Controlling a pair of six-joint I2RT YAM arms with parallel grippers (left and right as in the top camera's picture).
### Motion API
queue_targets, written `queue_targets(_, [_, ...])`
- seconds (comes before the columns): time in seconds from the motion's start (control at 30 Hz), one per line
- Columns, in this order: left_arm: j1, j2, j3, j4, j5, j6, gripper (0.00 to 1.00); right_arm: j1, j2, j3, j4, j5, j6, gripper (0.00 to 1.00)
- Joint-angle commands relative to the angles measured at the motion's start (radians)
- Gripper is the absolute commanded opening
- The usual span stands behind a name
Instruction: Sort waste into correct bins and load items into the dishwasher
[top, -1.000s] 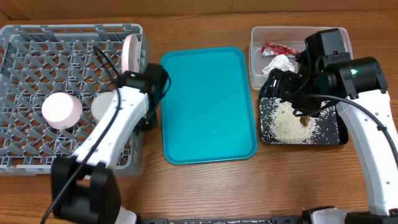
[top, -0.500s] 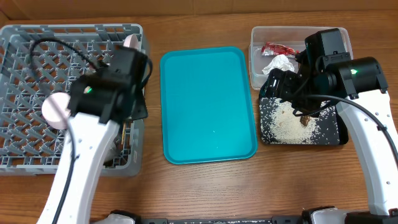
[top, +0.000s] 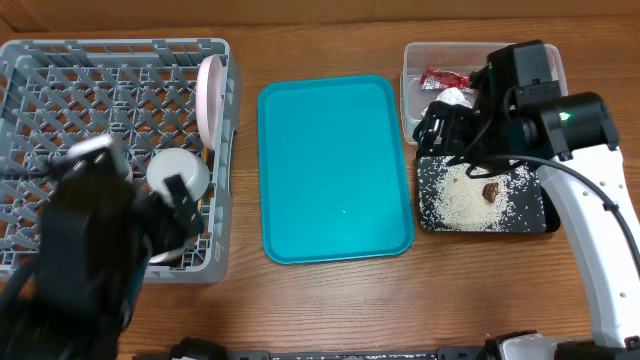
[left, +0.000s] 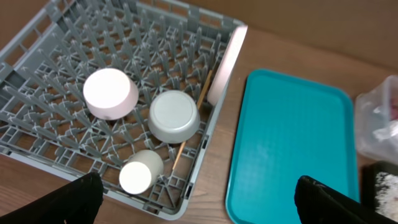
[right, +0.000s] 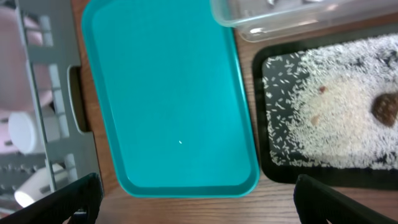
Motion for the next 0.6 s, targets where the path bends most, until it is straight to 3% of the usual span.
queue_targets(0.0, [0.007,-0.043,0.016,-0.009,0.011,0.017,1.0,0.049,-0.094,0.016,0.016,0.023,-0.121,1.0])
queue_targets(0.23, [0.007,-0.062,0.015,-0.075,0.012,0.003,1.0,0.18,-0.306,0.016,0.059,0.212,-0.145,1.0])
queue_targets(0.57, [0.007,-0.06,0.015,-0.068,0.012,-0.003,1.0,0.195,-0.392,0.016,0.062,0.21,-0.145,1.0])
